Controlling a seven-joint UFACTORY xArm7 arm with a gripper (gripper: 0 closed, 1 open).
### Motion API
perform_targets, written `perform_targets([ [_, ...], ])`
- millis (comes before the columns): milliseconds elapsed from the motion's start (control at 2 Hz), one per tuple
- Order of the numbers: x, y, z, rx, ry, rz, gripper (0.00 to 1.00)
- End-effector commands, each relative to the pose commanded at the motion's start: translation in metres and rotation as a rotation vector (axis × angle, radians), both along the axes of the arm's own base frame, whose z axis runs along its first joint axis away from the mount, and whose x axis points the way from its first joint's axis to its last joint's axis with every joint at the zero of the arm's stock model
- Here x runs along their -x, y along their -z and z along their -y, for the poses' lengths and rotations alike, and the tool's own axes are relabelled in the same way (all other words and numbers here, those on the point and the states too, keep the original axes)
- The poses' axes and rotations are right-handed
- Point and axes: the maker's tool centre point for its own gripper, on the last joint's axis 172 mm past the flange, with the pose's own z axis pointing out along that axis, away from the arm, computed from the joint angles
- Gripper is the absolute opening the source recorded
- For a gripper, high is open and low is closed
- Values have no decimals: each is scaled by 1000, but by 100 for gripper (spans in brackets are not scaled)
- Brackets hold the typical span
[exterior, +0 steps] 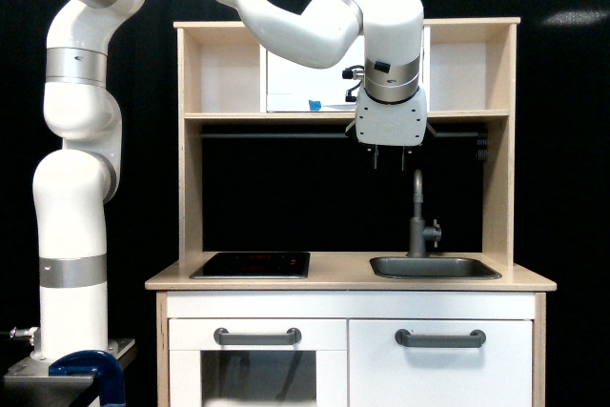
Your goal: Open the oven door
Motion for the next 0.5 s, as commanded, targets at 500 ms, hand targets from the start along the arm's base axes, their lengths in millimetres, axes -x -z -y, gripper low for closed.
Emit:
perform_targets([
  [500, -3, -1, 3, -33, -19, 13, 100],
])
